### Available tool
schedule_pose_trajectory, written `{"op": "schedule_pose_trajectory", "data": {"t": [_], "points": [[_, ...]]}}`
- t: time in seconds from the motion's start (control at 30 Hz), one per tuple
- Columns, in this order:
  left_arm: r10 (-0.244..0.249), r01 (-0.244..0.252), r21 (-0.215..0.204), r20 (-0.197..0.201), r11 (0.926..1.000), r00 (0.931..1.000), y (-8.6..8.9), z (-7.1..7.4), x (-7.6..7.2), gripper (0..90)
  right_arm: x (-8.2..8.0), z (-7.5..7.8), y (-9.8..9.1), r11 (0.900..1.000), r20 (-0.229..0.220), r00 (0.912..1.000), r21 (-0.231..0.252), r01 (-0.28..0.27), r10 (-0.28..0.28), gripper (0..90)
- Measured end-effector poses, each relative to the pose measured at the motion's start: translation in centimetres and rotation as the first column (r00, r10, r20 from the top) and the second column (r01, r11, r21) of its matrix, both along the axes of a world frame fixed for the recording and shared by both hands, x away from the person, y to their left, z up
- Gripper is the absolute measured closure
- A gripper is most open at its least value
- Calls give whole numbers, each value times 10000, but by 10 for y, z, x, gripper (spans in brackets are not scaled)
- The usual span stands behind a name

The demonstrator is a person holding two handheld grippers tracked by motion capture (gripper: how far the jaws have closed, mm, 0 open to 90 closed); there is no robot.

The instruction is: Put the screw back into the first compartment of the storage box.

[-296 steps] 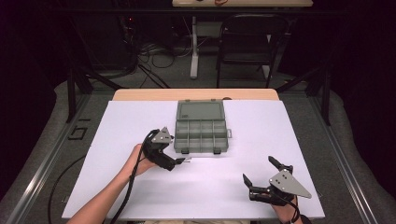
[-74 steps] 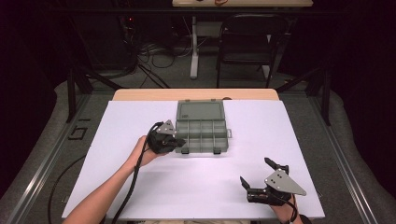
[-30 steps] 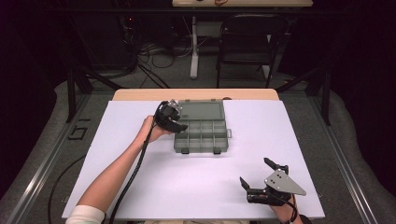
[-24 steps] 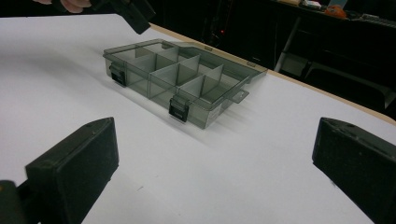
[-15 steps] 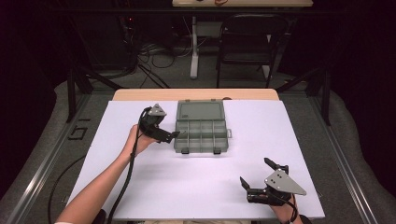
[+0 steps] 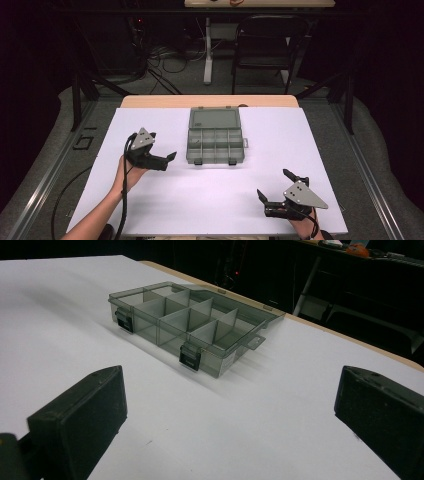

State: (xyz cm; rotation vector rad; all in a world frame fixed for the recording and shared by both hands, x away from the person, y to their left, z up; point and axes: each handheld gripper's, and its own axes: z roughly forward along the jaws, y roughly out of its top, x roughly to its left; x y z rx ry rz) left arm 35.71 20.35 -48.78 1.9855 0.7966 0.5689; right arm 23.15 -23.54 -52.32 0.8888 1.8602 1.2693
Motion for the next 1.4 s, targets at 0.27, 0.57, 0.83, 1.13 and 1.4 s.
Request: {"op": "schedule_pose_trajectory", "data": {"t": [0.27, 0.57, 0.83, 1.13, 1.4], "points": [[288, -282, -87, 812, 9996, 9963, 12, -15, -36, 0, 0, 0, 0, 10000, 63, 10000, 64, 16, -17, 0], [1222, -1141, -740, 1159, 9907, 9857, 38, -33, -63, 0, 0, 0, 0, 10000, 28, 10000, 91, 34, -35, 0], [1321, -1184, -1063, 1332, 9873, 9822, 52, -49, -80, 0, -1, 1, -1, 9999, 2, 10000, 112, 24, -24, 0], [1225, -1094, -1083, 1224, 9881, 9849, 60, -59, -90, 0, -2, 1, -2, 9998, 101, 9999, 212, 28, -30, 0], [987, -844, -1118, 1293, 9901, 9867, 60, -61, -95, 0, -3, 2, -2, 9993, 246, 9997, 357, 67, -76, 0]]}}
